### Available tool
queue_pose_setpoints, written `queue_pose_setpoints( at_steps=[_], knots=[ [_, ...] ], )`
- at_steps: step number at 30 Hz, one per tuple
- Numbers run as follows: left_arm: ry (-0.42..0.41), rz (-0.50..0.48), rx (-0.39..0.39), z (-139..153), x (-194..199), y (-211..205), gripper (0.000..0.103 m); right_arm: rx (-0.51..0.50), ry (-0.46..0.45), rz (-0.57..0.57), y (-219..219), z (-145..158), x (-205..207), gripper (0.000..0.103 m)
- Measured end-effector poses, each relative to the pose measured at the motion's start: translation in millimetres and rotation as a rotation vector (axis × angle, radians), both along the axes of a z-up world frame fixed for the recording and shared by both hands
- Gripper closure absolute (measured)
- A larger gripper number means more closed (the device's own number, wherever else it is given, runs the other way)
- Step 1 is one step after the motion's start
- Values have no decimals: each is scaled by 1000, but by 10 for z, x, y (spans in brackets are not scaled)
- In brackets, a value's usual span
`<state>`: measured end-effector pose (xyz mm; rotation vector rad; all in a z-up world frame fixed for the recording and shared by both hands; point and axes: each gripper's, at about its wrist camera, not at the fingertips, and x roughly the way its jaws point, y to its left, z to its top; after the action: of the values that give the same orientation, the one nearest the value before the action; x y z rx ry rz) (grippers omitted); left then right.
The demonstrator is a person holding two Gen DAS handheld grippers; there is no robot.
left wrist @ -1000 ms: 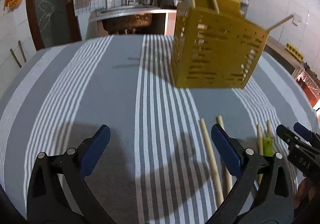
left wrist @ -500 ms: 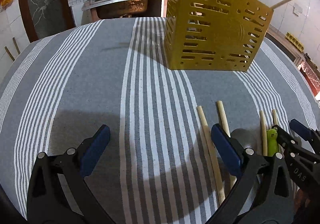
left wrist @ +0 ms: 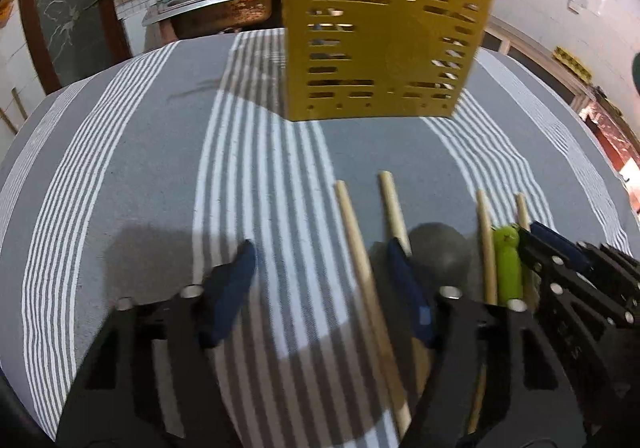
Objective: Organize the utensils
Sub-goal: 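Close the left gripper on a chopstick while the right gripper grasps another chopstick, then lift both held chopsticks and carry them over the yellow holder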
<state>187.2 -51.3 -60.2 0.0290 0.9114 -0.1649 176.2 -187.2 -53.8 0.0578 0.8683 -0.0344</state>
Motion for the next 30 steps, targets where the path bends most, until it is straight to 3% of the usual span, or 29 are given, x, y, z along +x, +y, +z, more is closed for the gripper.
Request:
queue_pose_setpoints(
  at_steps=[3, 7, 12, 30],
  knots=[
    [-1, -14, 2, 10, -26, -8, 61, -12, -5, -12, -96, 21, 17, 97],
    [-2, -23, 0, 16, -31, 5, 74, 22, -3, -22, -225, 15, 26, 97],
    [2, -24, -4, 17, -1, 13, 83, -10, -7, -21, -161, 16, 22, 96],
    [31, -6, -10, 38, 127, -1, 98, -1, 8, -28, -182, 27, 76, 97]
  ],
)
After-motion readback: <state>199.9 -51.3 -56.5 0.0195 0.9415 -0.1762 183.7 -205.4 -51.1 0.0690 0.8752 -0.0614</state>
